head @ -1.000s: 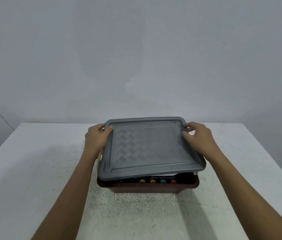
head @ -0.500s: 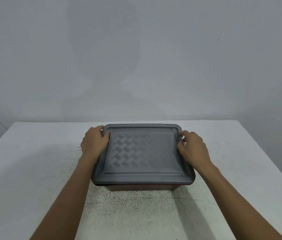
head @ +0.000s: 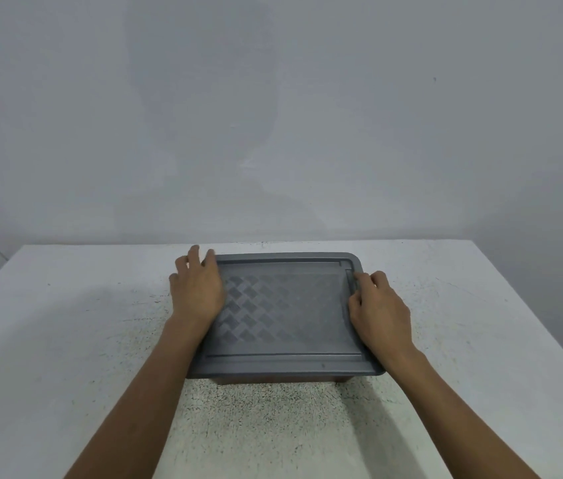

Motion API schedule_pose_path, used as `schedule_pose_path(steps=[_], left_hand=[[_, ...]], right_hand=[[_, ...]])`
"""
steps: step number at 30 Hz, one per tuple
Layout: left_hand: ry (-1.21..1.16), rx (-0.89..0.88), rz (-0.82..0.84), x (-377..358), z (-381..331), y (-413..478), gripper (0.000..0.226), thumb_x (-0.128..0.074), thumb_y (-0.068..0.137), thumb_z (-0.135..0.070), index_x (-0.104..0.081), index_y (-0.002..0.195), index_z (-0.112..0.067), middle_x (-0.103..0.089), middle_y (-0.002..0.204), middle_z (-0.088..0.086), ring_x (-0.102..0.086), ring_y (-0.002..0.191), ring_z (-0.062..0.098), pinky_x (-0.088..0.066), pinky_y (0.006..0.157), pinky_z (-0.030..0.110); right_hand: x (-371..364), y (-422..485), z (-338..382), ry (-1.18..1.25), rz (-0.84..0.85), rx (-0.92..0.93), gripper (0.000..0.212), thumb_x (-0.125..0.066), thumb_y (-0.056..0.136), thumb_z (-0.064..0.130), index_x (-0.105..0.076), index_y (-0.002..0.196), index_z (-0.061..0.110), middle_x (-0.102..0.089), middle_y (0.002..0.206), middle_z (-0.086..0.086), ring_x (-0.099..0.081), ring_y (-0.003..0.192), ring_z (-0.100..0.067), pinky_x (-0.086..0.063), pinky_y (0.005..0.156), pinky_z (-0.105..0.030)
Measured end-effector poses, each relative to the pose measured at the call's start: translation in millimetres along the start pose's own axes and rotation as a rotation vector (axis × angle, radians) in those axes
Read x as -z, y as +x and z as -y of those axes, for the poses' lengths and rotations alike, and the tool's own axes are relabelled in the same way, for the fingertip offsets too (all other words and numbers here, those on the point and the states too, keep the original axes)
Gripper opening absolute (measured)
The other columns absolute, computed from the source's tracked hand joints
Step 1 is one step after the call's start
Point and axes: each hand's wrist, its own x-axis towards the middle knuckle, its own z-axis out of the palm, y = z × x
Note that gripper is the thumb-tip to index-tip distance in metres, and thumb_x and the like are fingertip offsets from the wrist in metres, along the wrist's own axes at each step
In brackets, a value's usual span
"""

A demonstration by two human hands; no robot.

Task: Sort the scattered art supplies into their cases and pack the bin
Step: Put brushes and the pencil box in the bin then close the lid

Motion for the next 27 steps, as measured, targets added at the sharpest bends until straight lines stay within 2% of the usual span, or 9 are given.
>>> schedule_pose_path(steps=[3,7,12,17,20,22,23,25,27], left_hand=[[0.017,-0.165,0.033,0.4,-18.5,-0.8,0.053,-0.035,0.104,-0.035,-0.026,0.152,-0.016,-0.013,0.163,0.01,-0.011,0.148,0.032,-0.021,0.116,0.049],[-0.034,-0.396,0.159,-7.3,-55.7,-5.3,0.068,-0.024,0.102,-0.056,-0.012,0.157,-0.017,-0.008,0.165,0.006,-0.003,0.151,0.028,-0.006,0.121,0.044],[-0.029,-0.61,0.162,-20.6,-112.5,-5.5,0.06,-0.019,0.105,-0.047,-0.011,0.157,-0.019,-0.007,0.165,0.004,-0.003,0.151,0.026,-0.003,0.121,0.042],[-0.006,-0.64,0.155,-31.7,-129.8,-6.5,0.057,-0.015,0.105,-0.045,-0.005,0.158,-0.027,0.001,0.165,-0.003,-0.001,0.151,0.026,0.001,0.121,0.048],[0.006,-0.655,0.136,-35.4,-129.0,-6.3,0.059,-0.009,0.101,-0.049,-0.004,0.157,-0.033,0.005,0.165,-0.006,-0.002,0.151,0.026,0.0,0.12,0.05],[0.013,-0.658,0.128,-35.6,-129.1,-5.7,0.063,-0.002,0.096,-0.053,-0.003,0.156,-0.035,0.0,0.165,-0.007,-0.005,0.15,0.027,-0.002,0.12,0.052],[0.012,-0.659,0.13,-35.9,-129.3,-4.7,0.066,0.0,0.094,-0.056,-0.004,0.156,-0.035,-0.002,0.165,-0.007,-0.006,0.15,0.027,-0.002,0.12,0.052],[0.015,-0.659,0.123,-38.8,-129.9,-4.8,0.069,-0.001,0.091,-0.06,-0.007,0.156,-0.036,-0.007,0.165,-0.007,-0.009,0.149,0.028,-0.003,0.119,0.053],[0.012,-0.655,0.108,-40.6,-129.6,-4.9,0.071,-0.005,0.091,-0.064,-0.009,0.156,-0.037,-0.01,0.164,-0.008,-0.012,0.148,0.028,-0.004,0.119,0.052]], right_hand=[[-2.3,0.1,0.7,-0.016,-0.019,0.029,0.019,-0.051,0.093,0.011,-0.06,0.108,0.003,-0.052,0.093,-0.012,-0.042,0.061,-0.024,-0.034,0.052,-0.03],[-2.7,-0.3,0.9,-0.025,-0.025,0.051,0.02,-0.052,0.092,0.009,-0.061,0.108,0.001,-0.053,0.092,-0.013,-0.046,0.061,-0.027,-0.038,0.051,-0.032],[0.4,-3.3,2.0,0.016,-0.025,0.02,0.025,-0.05,0.093,0.013,-0.061,0.115,0.008,-0.058,0.098,-0.009,-0.056,0.075,-0.029,-0.047,0.058,-0.037],[1.0,-10.1,-1.7,0.166,-0.071,-0.08,0.033,-0.054,0.093,0.017,-0.057,0.125,0.012,-0.06,0.116,-0.009,-0.053,0.102,-0.029,-0.045,0.075,-0.036],[1.8,-14.6,-8.4,0.307,0.011,-0.274,0.045,-0.051,0.097,0.037,-0.046,0.137,0.017,-0.052,0.131,-0.007,-0.05,0.115,-0.025,-0.043,0.084,-0.035],[3.3,-17.1,-11.1,0.505,0.138,-0.437,0.054,-0.048,0.096,0.05,-0.043,0.139,0.018,-0.055,0.13,-0.005,-0.055,0.114,-0.023,-0.047,0.088,-0.036],[4.5,-18.0,-11.0,0.614,0.194,-0.507,0.055,-0.048,0.095,0.056,-0.048,0.133,0.018,-0.058,0.124,-0.003,-0.058,0.109,-0.022,-0.048,0.085,-0.036],[2.5,-21.6,-14.0,0.766,0.232,-0.574,0.045,-0.049,0.093,0.06,-0.06,0.096,0.017,-0.061,0.093,0.003,-0.059,0.084,-0.017,-0.046,0.07,-0.032],[2.2,-24.5,-13.8,0.823,0.208,-0.567,0.047,-0.054,0.092,0.056,-0.045,0.067,0.017,-0.048,0.066,0.004,-0.046,0.062,-0.014,-0.036,0.058,-0.03]])
